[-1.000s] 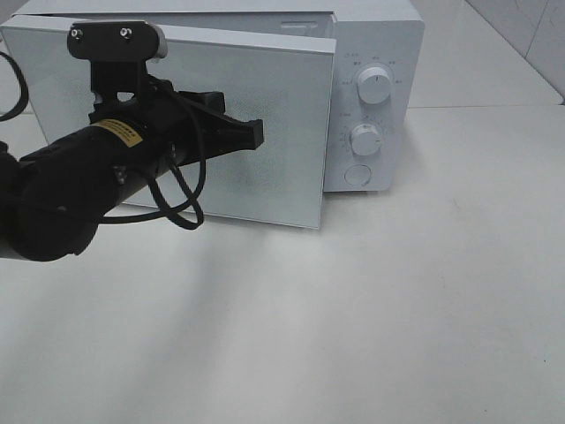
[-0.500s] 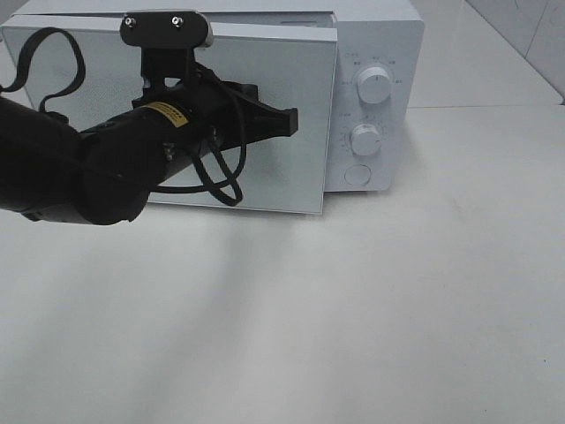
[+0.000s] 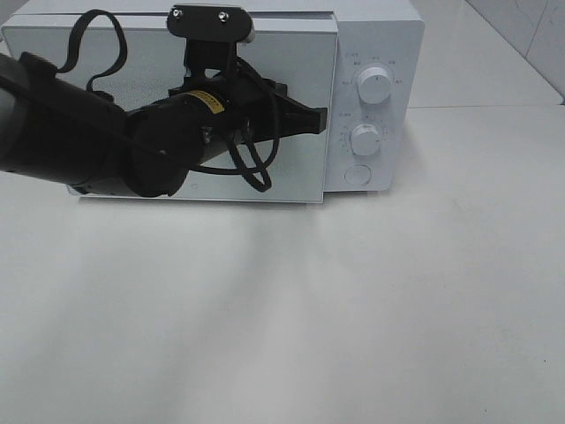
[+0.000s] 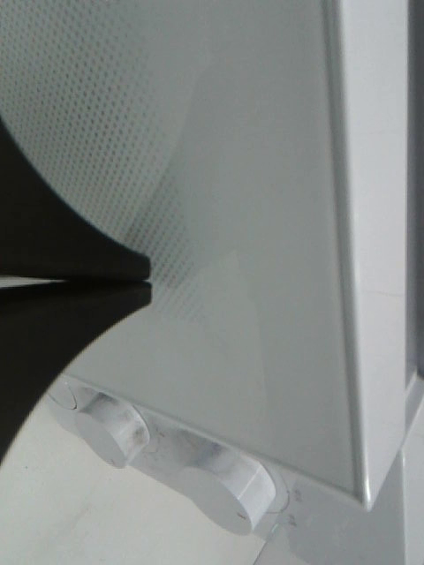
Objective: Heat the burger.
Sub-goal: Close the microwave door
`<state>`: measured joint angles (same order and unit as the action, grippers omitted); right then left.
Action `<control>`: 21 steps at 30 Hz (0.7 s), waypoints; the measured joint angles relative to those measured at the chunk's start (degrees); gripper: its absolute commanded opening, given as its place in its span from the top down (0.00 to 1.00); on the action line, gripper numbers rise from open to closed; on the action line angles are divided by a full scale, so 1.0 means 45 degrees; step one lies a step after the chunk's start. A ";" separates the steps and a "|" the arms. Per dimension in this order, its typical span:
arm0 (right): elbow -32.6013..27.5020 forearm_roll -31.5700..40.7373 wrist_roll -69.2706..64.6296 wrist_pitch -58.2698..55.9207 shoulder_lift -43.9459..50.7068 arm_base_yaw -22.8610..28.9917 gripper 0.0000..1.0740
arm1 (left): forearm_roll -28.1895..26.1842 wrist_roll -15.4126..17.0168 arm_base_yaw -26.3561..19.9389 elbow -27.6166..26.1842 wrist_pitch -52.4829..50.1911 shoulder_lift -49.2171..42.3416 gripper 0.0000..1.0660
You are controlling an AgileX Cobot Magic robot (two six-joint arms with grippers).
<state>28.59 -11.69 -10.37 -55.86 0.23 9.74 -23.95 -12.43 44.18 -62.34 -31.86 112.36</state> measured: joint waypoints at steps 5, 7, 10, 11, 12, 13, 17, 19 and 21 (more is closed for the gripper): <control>0.0000 0.0000 0.0000 0.0000 0.0000 0.0000 0.31 | 0.0369 -0.0051 0.0038 -0.0624 0.0497 0.0357 1.00; 0.0000 0.0000 0.0000 0.0000 0.0000 0.0000 0.31 | 0.0433 -0.0051 0.0038 -0.0713 0.0598 0.0420 1.00; 0.0000 0.0000 0.0000 0.0000 0.0000 0.0000 0.31 | 0.0509 -0.0051 0.0038 -0.1031 0.0955 0.0586 1.00; 0.0000 0.0000 0.0000 0.0000 0.0000 0.0000 0.31 | 0.0522 -0.0051 0.0038 -0.1299 0.1311 0.0688 1.00; 0.0000 0.0000 0.0000 0.0000 0.0000 0.0000 0.31 | 0.0522 -0.0051 0.0038 -0.1299 0.1311 0.0688 1.00; 0.0000 0.0000 0.0000 0.0000 0.0000 0.0000 0.31 | 0.0535 -0.0064 0.0038 -0.1413 0.1439 0.0764 1.00; 0.0000 0.0000 0.0000 0.0000 0.0000 0.0000 0.31 | 0.0484 -0.0216 0.0038 -0.1884 0.1719 0.1070 1.00; 0.0000 0.0000 0.0000 0.0000 0.0000 0.0000 0.31 | 0.0484 -0.0433 0.0013 -0.2177 0.1833 0.1222 1.00; 0.0000 0.0000 0.0000 0.0000 0.0000 0.0000 0.31 | 0.0484 -0.0497 0.0000 -0.2203 0.1872 0.1235 1.00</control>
<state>28.59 -11.69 -10.37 -55.86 0.23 9.74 -21.77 -14.67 44.18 -72.25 -23.43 117.91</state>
